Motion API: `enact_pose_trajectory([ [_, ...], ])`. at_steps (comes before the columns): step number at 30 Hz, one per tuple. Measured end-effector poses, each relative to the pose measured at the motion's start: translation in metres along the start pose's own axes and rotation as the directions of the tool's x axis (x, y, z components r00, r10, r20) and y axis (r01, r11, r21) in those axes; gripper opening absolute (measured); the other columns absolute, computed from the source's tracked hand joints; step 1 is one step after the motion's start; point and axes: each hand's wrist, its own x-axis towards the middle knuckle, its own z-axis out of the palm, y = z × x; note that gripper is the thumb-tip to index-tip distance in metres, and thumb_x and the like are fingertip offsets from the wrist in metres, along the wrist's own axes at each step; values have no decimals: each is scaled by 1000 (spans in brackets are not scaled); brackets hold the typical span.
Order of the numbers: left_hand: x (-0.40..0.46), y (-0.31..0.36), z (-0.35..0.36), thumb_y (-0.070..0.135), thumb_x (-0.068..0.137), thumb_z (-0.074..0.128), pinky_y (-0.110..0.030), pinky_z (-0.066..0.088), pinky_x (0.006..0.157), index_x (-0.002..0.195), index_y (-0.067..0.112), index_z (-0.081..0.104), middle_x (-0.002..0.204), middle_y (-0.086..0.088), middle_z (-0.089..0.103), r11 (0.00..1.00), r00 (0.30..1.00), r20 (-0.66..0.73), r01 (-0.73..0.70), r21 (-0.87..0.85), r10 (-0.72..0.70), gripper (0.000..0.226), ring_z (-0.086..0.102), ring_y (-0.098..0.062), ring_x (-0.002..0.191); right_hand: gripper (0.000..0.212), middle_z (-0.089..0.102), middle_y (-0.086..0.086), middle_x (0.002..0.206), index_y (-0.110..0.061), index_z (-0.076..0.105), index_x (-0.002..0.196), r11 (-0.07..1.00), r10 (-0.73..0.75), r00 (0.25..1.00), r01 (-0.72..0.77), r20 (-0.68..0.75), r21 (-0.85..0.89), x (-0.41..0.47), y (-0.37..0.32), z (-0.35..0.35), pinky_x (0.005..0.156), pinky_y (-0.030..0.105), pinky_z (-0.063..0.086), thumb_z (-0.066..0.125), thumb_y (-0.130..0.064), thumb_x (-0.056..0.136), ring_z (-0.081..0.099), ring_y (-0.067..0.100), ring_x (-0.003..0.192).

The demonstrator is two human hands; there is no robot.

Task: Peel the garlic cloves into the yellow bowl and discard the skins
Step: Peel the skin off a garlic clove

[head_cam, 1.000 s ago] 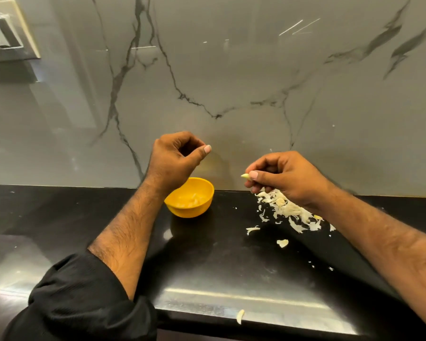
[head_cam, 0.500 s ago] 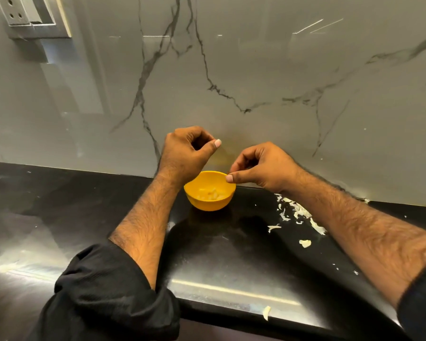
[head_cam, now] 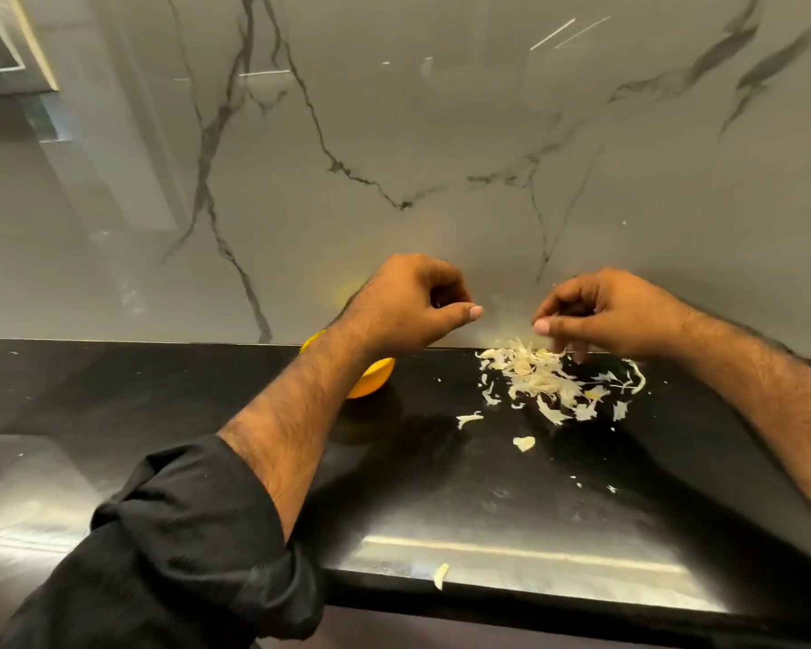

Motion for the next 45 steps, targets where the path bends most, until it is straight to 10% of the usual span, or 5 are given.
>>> enact_pose_trajectory([
  [8,32,24,48,42,96,76,-41,64,86,102,27,75,92,12,72,992,994,45,90,92,-95,15,71,-8,88,6,73,-15,90,-31,77,96,999,31,975,-40,-222,-36,0,33,17,78,24,57,81,-27,92,69,1,85],
  [27,23,12,50,27,97,78,-38,67,79,104,25,77,90,9,75,992,993,29,117,-36,-116,7,75,-8,75,16,57,-17,96,-35,75,105,918,-128,991,104,-36,-383,6,11,45,80,30,57,74,-45,93,58,2,89],
  [39,23,11,47,28,98,77,-34,67,79,106,24,76,90,10,76,995,994,49,97,-35,-95,9,74,-5,72,19,68,-16,98,-34,75,105,993,-60,997,55,-47,-100,1,15,41,67,21,57,70,-18,97,66,-1,71],
  [45,24,11,47,28,98,77,-32,67,76,107,25,76,88,10,76,994,993,68,97,-41,-94,10,75,-4,70,10,66,-18,93,-32,73,104,971,-65,977,15,-204,-238,6,18,45,75,22,53,69,-40,98,62,-2,83],
])
